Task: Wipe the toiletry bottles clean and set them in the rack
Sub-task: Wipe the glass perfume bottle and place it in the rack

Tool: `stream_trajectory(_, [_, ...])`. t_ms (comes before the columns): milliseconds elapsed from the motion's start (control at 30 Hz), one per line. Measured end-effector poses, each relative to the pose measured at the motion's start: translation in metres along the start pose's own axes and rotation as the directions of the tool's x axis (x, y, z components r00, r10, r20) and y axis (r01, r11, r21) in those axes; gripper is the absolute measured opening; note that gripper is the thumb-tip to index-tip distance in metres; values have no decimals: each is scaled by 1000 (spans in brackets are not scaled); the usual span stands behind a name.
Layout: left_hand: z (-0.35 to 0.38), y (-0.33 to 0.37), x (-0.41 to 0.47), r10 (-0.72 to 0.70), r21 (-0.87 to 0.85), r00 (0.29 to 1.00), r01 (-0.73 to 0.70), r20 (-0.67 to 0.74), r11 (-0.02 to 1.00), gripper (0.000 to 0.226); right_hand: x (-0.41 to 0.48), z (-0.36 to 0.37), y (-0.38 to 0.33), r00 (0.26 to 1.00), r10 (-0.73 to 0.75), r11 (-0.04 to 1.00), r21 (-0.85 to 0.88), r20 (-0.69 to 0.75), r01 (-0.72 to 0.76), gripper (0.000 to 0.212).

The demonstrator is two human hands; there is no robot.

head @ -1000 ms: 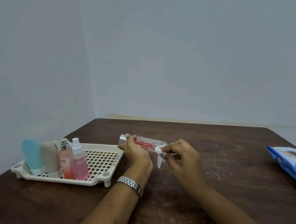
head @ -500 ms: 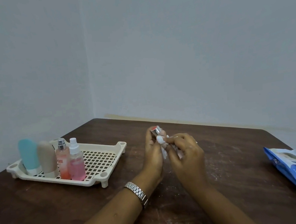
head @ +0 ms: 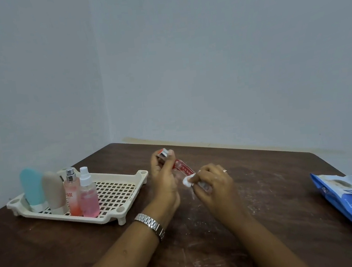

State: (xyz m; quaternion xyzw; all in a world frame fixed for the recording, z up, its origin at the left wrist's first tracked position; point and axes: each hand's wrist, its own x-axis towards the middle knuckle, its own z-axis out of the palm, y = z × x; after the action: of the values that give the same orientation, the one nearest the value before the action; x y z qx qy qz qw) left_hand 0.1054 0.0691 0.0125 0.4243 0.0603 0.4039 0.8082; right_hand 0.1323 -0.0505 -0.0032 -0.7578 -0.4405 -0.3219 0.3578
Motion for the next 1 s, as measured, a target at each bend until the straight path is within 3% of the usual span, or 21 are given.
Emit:
stream_trajectory(233, [-6, -3, 3, 6, 109, 999, -11, 42, 994, 6, 0, 0, 14, 988, 156, 966, 204, 19, -157, 12])
stream_trajectory(667, [-4, -19, -8, 49, 310, 959, -139, 279, 941, 15, 7, -8, 3, 957, 266, 893, 405, -115, -199, 13])
stream_trajectory(900, [-4, -18, -7, 57, 355, 937, -186, 345, 916, 24, 5, -2, 17, 947, 319, 872, 405, -44, -275, 10])
stream_trajectory(1000, [-7, -18, -5, 70, 377, 919, -227, 388, 898, 36, 4, -5, 23, 971, 240, 912, 347, -18, -219, 14])
